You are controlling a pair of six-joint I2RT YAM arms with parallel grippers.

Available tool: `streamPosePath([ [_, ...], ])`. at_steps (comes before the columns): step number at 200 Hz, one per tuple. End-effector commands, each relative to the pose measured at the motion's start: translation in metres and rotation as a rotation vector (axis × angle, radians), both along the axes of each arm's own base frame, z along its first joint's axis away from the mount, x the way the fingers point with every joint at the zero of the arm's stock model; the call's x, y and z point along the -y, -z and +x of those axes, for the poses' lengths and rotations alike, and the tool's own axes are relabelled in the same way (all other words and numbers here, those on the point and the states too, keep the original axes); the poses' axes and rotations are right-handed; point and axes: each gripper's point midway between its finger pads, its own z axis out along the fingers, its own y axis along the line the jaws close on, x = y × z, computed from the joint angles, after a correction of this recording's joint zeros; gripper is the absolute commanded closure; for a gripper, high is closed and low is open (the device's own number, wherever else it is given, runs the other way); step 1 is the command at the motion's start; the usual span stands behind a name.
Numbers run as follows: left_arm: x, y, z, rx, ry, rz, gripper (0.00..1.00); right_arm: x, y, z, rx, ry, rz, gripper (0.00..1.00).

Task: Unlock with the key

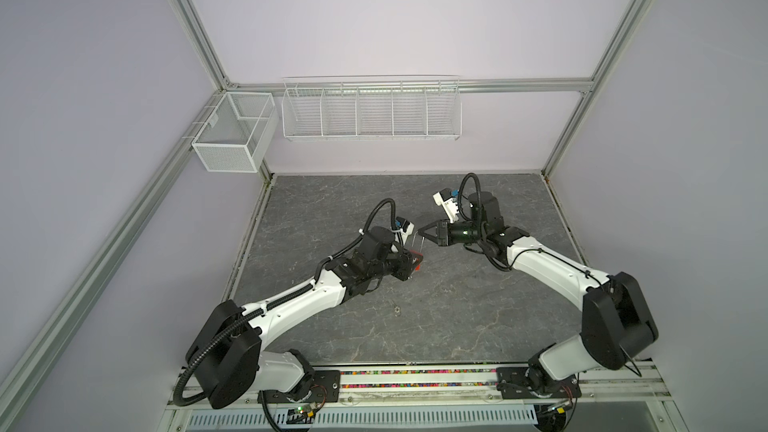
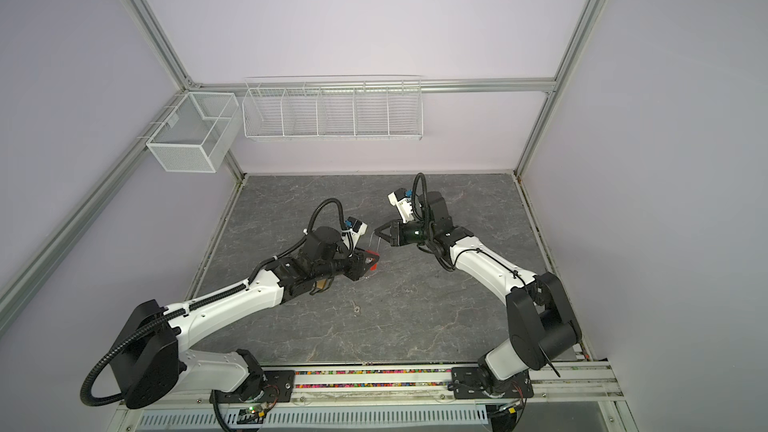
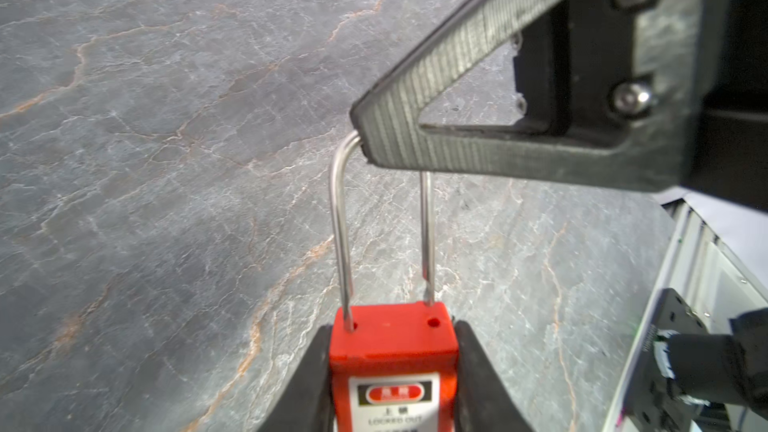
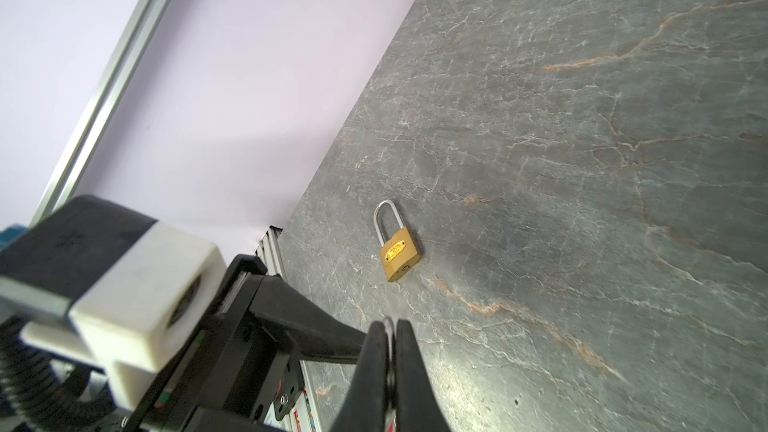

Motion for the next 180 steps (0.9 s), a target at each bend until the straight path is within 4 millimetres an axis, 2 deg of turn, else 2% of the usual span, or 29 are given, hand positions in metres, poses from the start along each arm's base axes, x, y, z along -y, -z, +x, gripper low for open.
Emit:
streamPosePath([
  [1,0.029,-0.027,-0.058,0.017,0.332,-0.1,1.0,0.012,-0.014,0.028,0.149,0.083,0.01,0.92],
  [26,0.032,-0.029,-0.063,0.009,0.36,-0.12,1.0,0.018,-0.007,0.031,0.157,0.105,-0.017,0.79],
  [47,0.032,-0.028,-0.063,0.007,0.363,-0.117,1.0,0.025,-0.004,0.034,0.163,0.119,-0.044,0.56],
  [68,0.031,-0.025,-0.057,0.009,0.337,-0.097,1.0,0.033,-0.006,0.03,0.175,0.131,-0.069,0.46],
  [103,0.029,-0.017,-0.045,0.008,0.277,-0.081,1.0,0.046,-0.011,0.014,0.184,0.159,-0.091,0.42],
  [147,0.028,-0.007,-0.026,-0.01,0.205,-0.108,1.0,0.075,-0.001,-0.012,0.137,0.226,-0.195,0.39],
  [164,0.025,-0.006,-0.014,-0.027,0.168,-0.122,1.0,0.079,-0.001,-0.021,0.127,0.22,-0.211,0.37],
  [176,0.021,-0.005,-0.004,-0.042,0.129,-0.135,1.0,0.078,0.004,-0.027,0.105,0.195,-0.216,0.36],
  [180,0.02,-0.003,-0.001,-0.053,0.122,-0.139,1.0,0.078,0.017,-0.032,0.075,0.183,-0.228,0.35],
])
